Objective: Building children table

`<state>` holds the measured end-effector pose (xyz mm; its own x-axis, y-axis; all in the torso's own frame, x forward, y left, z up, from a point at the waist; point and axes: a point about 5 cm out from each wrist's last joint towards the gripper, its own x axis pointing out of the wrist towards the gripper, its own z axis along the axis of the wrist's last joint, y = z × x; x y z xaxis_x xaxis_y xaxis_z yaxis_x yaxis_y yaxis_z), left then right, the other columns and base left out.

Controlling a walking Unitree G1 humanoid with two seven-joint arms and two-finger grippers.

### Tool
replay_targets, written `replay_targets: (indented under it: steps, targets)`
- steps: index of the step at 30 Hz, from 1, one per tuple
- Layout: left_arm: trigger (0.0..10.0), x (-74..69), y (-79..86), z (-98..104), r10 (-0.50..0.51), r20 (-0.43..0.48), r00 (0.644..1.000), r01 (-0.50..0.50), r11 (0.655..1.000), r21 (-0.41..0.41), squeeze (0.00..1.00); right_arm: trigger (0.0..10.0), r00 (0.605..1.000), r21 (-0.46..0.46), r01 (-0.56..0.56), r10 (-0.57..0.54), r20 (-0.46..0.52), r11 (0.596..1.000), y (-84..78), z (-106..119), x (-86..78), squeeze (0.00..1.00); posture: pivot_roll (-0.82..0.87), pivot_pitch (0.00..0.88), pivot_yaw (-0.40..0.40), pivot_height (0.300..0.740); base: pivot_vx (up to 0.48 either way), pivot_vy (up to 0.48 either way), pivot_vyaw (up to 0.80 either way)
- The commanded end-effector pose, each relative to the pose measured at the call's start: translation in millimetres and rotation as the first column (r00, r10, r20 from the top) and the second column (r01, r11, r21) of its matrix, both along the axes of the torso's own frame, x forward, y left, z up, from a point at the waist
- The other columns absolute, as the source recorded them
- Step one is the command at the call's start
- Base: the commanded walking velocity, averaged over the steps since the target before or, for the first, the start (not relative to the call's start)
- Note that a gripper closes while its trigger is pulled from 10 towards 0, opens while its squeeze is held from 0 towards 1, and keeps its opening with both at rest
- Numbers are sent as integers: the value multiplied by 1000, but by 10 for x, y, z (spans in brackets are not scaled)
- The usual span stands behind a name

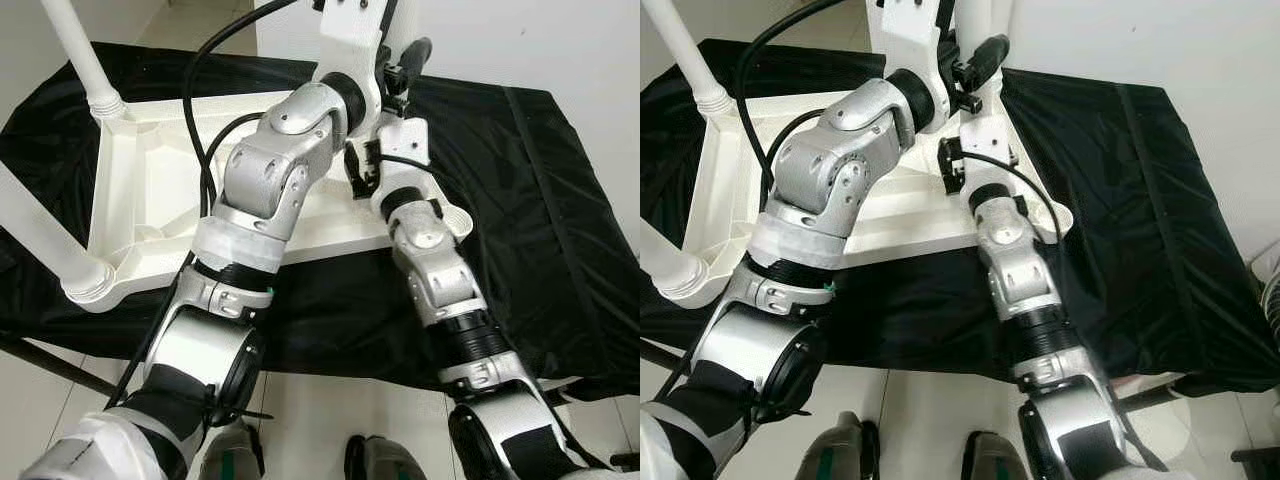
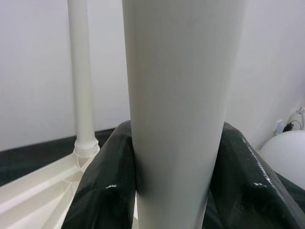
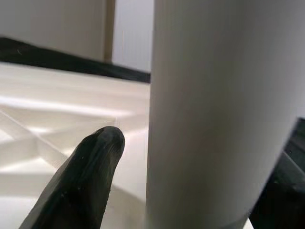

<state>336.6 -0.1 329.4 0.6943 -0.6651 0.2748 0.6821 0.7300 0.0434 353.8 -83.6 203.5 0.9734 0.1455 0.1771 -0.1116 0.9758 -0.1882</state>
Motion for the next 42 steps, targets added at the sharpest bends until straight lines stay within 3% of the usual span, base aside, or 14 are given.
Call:
replay_targets:
  steps: [1,22,23,24,25,28,29,41,42]
  targets:
    - [10000,3,5,40,80,23,997,-79,997,-15,0,10000,999,0,29,-29,-17,1000,-10,-28,16,0,-69,11,-13,740,0,0,0]
    - [10000,-59,-84,70,50,54,997,-50,999,-6,0,10000,995,11,96,-97,23,995,-21,46,61,0,-65,0,-14,740,0,0,0]
    - [10000,-61,-88,73,49,57,997,-49,999,-4,0,7686,995,12,98,-98,22,995,-21,45,63,0,-64,0,-14,740,0,0,0]
    - [10000,-61,-88,73,49,57,997,-49,999,-4,0,7686,995,12,98,-98,22,995,-21,45,63,0,-64,0,-14,740,0,0,0]
    - [10000,-62,-90,77,48,58,997,-48,999,-4,0,2706,995,10,98,-98,22,995,-17,43,67,0,-65,0,-14,740,0,0,0]
    - [10000,-62,-91,80,48,59,997,-48,999,-5,0,2706,995,9,99,-99,21,995,-16,41,69,0,-65,0,-14,740,0,0,0]
    - [10000,-62,-93,85,49,61,997,-49,999,-4,0,0,995,7,94,-94,24,996,-10,42,71,0,-63,0,-17,740,0,0,0]
    - [10000,-81,-115,129,47,88,995,-47,999,4,0,0,994,22,112,-112,12,993,-38,28,87,0,-56,20,-14,740,0,0,0]
    - [10000,-87,-111,135,34,80,996,-32,999,-23,898,118,993,26,119,-119,10,993,-48,32,94,0,-55,27,-11,740,0,0,0]
